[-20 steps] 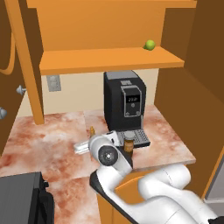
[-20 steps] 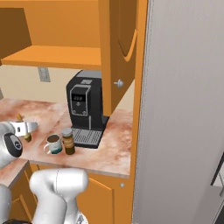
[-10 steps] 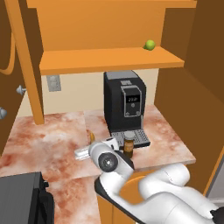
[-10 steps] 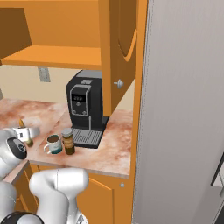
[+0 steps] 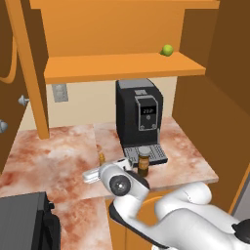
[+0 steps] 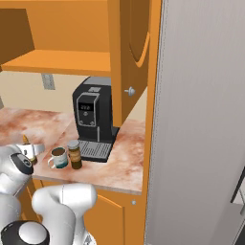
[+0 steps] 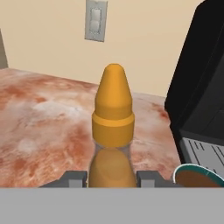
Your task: Pick the cinnamon and honey bottle from the cabinet and place them next to the mug.
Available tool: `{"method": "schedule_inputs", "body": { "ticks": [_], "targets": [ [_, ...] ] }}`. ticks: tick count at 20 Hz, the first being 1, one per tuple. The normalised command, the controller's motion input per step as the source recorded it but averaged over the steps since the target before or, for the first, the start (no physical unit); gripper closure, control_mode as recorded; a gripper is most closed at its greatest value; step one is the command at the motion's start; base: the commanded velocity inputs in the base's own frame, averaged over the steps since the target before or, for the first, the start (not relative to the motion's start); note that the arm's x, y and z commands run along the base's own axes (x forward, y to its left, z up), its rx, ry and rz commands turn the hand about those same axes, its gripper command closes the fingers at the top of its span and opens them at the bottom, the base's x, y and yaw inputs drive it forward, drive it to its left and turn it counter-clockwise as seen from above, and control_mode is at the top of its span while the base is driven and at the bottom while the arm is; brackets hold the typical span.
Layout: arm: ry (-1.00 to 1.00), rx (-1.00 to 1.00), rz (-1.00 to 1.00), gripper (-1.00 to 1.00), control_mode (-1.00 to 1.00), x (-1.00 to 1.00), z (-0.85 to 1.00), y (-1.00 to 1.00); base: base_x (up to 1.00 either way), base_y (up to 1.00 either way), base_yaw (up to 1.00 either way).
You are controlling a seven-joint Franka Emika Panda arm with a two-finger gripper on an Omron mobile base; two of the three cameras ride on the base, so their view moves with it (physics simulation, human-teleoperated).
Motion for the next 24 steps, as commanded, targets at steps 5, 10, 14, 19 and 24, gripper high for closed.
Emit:
{"method": "schedule_inputs", "body": {
  "ticks": [5, 10, 14, 19, 24],
  "targets": [
    [0.00, 0.00, -0.05, 1.00, -1.00, 0.00, 0.00, 0.16, 0.00, 0.00, 0.00],
    [0.00, 0.06, -0.17, 1.00, -1.00, 0.00, 0.00, 0.00, 0.00, 0.00, 0.00],
    [0.00, 0.08, -0.21, 1.00, -1.00, 0.00, 0.00, 0.00, 0.00, 0.00, 0.00],
    [0.00, 0.01, -0.13, 1.00, -1.00, 0.00, 0.00, 0.00, 0.00, 0.00, 0.00],
    [0.00, 0.00, -0.08, 1.00, -1.00, 0.00, -0.01, 0.00, 0.00, 0.00, 0.00]
  ]
}}
